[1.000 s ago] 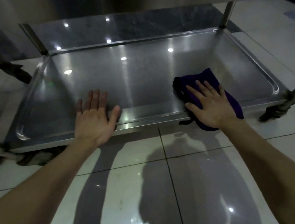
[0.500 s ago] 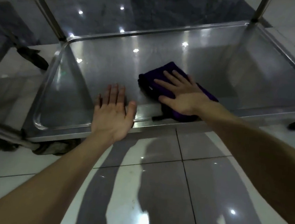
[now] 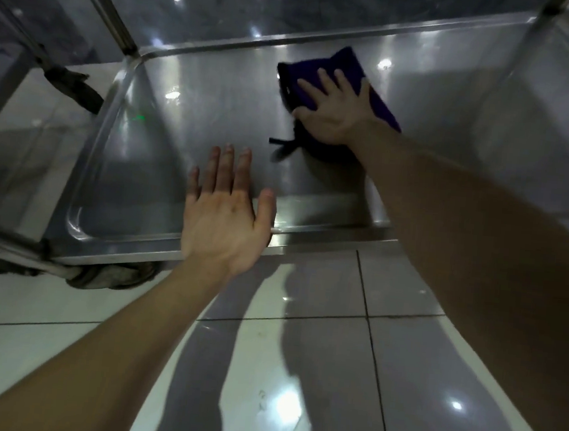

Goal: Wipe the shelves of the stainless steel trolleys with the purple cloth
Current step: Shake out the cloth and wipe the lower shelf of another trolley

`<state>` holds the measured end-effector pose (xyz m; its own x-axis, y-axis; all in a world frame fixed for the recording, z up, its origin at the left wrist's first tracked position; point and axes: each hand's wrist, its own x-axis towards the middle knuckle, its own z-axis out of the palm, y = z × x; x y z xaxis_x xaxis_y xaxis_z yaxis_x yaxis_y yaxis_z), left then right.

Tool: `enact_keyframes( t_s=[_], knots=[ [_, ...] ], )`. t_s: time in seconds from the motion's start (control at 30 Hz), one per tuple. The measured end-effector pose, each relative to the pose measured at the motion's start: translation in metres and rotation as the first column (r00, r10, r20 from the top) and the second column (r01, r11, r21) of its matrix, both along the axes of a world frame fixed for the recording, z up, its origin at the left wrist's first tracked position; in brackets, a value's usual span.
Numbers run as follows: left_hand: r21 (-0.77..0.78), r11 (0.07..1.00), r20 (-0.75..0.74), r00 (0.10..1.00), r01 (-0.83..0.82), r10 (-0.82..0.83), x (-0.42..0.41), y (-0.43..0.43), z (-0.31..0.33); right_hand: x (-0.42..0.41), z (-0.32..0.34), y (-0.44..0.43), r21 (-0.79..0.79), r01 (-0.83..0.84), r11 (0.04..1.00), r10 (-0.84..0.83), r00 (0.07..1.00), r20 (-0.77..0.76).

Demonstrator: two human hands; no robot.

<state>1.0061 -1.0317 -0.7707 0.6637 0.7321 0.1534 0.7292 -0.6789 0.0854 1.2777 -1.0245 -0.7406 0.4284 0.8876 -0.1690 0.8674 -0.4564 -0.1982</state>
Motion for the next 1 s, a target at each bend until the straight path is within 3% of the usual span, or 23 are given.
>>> enact_keyframes(
  t_s=[0.3,0.4,0.47,0.57,0.67,0.87,1.0],
  knots=[
    [-0.017,1.000,0.102,0.995,0.010,-0.008,-0.001,-0.007,0.005,-0.062,-0.020,-0.166,0.112,-0.189,0.976,0.195,0.979,-0.049],
    [-0.126,0.986,0.268,0.961,0.111,-0.074,-0.009,-0.007,0.014,-0.067,-0.014,-0.183,0.118,-0.186,0.975,0.186,0.983,0.011],
    [-0.111,0.984,0.360,0.929,0.139,-0.091,-0.027,0.011,0.020,-0.074,-0.013,-0.183,0.109,-0.180,0.978,0.176,0.983,0.045],
    [0.058,0.995,0.213,0.973,0.079,-0.089,-0.070,0.056,0.018,-0.079,-0.014,-0.180,0.090,-0.172,0.981,0.167,0.984,0.057],
    [0.037,0.999,0.072,0.997,-0.006,0.003,-0.096,0.084,0.010,-0.082,-0.014,-0.175,0.062,-0.161,0.985,0.155,0.984,0.085],
    [-0.054,0.998,0.100,0.995,-0.021,0.026,-0.098,0.094,-0.002,-0.130,-0.026,-0.138,0.100,-0.091,0.991,0.083,0.994,0.077],
    [-0.075,0.997,0.082,0.996,-0.026,0.032,-0.098,0.095,-0.003,-0.192,-0.036,-0.074,0.178,-0.136,0.975,0.134,0.991,0.023]
  ],
)
